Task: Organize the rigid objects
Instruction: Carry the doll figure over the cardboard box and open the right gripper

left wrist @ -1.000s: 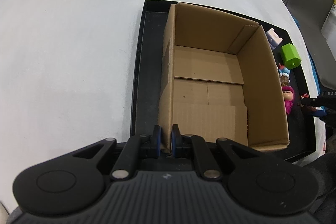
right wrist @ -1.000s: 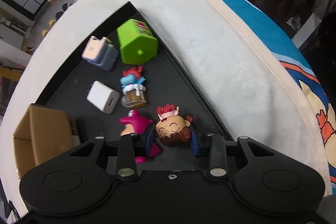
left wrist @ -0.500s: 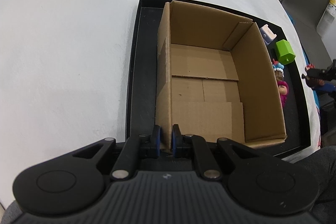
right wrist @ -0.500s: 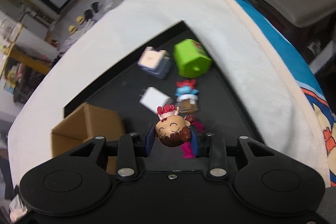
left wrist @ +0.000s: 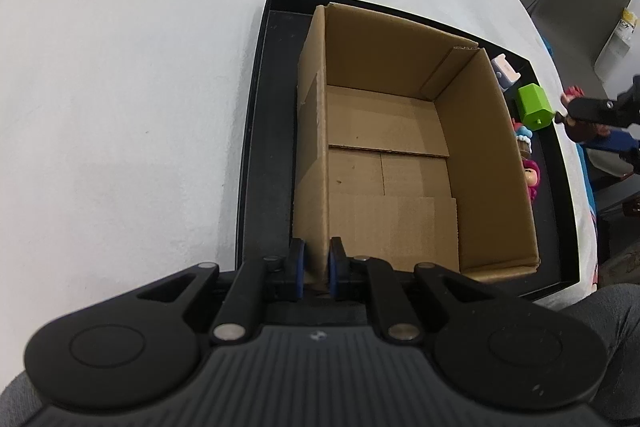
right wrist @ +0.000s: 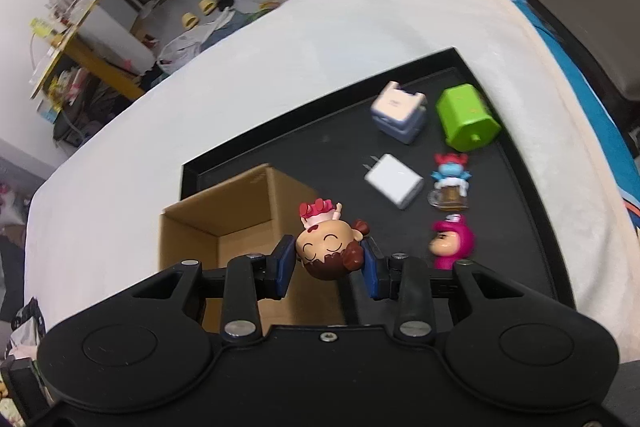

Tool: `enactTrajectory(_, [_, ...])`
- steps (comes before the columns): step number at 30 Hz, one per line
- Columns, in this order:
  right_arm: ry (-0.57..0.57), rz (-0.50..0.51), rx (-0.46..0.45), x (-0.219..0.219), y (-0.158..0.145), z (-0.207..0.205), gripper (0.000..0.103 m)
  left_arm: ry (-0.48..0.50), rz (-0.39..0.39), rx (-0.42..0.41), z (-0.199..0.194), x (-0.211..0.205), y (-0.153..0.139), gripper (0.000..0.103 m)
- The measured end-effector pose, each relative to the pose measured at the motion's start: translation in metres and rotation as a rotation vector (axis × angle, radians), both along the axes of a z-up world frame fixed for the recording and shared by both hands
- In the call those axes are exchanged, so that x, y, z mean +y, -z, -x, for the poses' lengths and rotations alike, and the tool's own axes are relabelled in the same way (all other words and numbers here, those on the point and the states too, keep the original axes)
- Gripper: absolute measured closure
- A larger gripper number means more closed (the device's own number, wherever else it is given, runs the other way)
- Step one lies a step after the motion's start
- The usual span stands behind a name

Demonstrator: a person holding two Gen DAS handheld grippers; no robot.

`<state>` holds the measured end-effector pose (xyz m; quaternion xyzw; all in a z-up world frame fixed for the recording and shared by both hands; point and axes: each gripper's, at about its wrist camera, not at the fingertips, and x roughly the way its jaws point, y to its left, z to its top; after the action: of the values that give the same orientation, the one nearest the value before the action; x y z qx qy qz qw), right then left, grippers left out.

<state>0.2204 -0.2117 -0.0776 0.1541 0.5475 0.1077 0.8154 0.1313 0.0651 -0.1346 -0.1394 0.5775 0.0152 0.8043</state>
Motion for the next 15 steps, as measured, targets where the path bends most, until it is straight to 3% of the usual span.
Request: enactTrajectory(15, [-0.101, 0.002, 0.004, 0.069, 0.002, -0.003, 0.068, -0.006, 0.05, -0.011, 0.0, 0.007, 0.002, 0.091])
